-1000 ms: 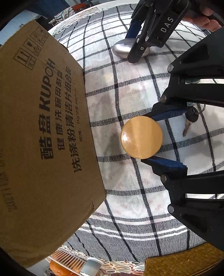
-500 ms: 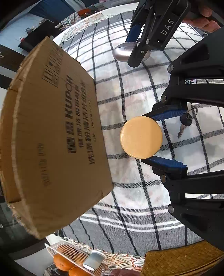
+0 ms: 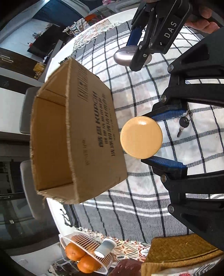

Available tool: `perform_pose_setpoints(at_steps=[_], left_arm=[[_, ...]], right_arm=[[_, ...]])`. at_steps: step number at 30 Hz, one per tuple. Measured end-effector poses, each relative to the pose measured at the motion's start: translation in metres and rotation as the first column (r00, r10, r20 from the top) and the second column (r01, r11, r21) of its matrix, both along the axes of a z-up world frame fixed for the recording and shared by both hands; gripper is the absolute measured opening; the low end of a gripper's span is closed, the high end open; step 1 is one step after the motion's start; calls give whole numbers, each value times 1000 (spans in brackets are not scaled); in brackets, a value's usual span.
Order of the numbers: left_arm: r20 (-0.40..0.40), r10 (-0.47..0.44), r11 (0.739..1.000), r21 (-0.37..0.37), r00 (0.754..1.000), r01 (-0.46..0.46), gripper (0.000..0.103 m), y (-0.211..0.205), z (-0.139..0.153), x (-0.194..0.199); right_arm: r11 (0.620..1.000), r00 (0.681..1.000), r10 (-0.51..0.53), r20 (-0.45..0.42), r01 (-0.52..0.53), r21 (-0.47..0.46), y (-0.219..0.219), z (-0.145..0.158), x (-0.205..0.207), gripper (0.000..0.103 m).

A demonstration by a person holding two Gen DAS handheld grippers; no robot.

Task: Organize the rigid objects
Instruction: 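Lift the silver egg and orange-lidded jar and carry both over the box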

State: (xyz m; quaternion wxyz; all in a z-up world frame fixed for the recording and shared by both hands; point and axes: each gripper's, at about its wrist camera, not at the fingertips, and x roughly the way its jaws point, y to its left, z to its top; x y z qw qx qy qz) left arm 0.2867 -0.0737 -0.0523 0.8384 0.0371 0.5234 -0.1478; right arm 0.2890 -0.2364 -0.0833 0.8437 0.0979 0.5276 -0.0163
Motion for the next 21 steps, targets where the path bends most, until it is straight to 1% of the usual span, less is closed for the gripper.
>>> perform_pose_setpoints(at_steps=[10, 21], left_arm=[[69, 3, 999, -37, 998, 0, 39, 7, 33, -5], [129, 10, 998, -69, 992, -1, 39, 14, 62, -5]], right_arm=[[1000, 996, 14, 90, -15, 7, 7, 36, -8, 57], [999, 986, 23, 165, -27, 24, 12, 65, -10, 57]])
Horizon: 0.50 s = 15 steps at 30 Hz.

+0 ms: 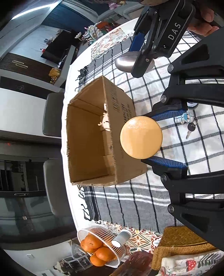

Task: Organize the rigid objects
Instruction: 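Lift the silver egg and orange-lidded jar and carry both over the box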

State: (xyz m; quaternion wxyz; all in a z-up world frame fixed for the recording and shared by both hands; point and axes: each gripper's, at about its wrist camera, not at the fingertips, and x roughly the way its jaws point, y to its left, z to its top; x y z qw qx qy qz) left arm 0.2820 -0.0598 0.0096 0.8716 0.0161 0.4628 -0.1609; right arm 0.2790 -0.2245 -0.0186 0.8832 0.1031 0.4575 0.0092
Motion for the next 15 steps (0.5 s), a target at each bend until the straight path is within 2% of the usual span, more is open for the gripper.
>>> perform_pose_setpoints(at_steps=[15], left_arm=[[53, 17, 1000, -24, 998, -16, 39, 2, 28, 19]], right_arm=[[1000, 997, 17, 78, -17, -4, 3, 29, 17, 57]])
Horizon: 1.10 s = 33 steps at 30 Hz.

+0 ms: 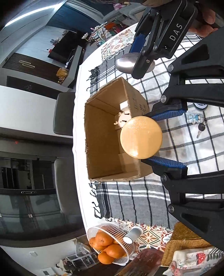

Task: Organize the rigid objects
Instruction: 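Lift the silver egg and orange-lidded jar and carry both over the box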

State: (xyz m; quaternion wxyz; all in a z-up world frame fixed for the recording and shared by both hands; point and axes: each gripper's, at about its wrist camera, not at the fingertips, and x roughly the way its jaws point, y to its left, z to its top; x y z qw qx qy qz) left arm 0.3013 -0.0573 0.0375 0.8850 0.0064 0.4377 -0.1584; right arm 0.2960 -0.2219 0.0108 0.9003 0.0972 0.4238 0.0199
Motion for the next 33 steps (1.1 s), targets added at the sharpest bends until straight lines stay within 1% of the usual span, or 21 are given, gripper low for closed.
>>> perform_pose_setpoints(at_steps=[9, 18, 24, 33], left_arm=[[21, 6, 1000, 9, 1000, -7, 39, 0, 9, 18], [13, 14, 1000, 11, 1000, -14, 39, 0, 8, 41], [-6, 18, 1000, 12, 1000, -17, 39, -2, -1, 59], [-41, 28, 999, 28, 999, -26, 39, -6, -19, 84]], right_arm=[[1000, 1000, 9, 25, -9, -12, 0, 12, 17, 57], [999, 999, 24, 25, -23, -24, 2, 15, 40, 57], [999, 999, 32, 14, -31, -34, 1, 12, 58, 57], [998, 999, 44, -26, -45, -48, 0, -3, 88, 57]])
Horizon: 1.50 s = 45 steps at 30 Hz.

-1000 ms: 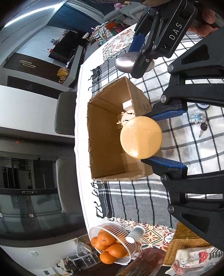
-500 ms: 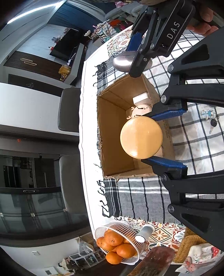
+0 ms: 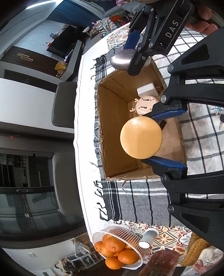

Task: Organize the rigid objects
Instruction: 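Lift the silver egg and orange-lidded jar and carry both over the box, then open the right gripper to drop the egg while the left releases the jar into the box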

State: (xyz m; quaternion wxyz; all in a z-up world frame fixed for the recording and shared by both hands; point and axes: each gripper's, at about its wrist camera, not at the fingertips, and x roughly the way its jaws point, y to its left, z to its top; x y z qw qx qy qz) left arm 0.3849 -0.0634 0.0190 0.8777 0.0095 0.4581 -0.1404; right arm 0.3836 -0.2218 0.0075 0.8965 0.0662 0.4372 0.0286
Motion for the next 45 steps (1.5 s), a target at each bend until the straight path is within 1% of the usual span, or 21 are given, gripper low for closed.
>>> perform_pose_setpoints(at_steps=[7, 17, 22, 25, 27, 29, 36, 45], left_arm=[[-48, 2, 1000, 9, 999, -1, 39, 0, -18, 15], [-117, 4, 999, 48, 993, 1, 39, -3, -46, 31], [-122, 5, 998, 58, 993, 2, 40, -7, -49, 32], [-132, 6, 999, 53, 991, 1, 41, -8, -50, 34], [-129, 12, 998, 56, 992, -5, 42, -9, -50, 33], [-124, 13, 998, 60, 992, -6, 46, -9, -49, 32], [-82, 18, 998, 58, 996, -13, 47, -7, -38, 21], [-30, 7, 999, 32, 1000, -6, 47, -3, -21, -5]], right_arm=[[1000, 999, 11, -48, -11, -1, -1, -19, 18, 57], [1000, 993, 17, -115, -17, -4, 1, -46, 35, 57], [1000, 990, 12, -141, -10, 19, -3, -56, 40, 57], [1000, 991, 15, -137, -11, 24, -4, -56, 41, 57], [1000, 990, 16, -140, -13, 22, -4, -56, 41, 57], [1000, 990, 16, -139, -13, 23, -4, -55, 40, 57], [1000, 992, 10, -122, -8, 19, -4, -50, 33, 57], [1000, 999, -4, -51, 4, 1, -2, -27, 4, 57]])
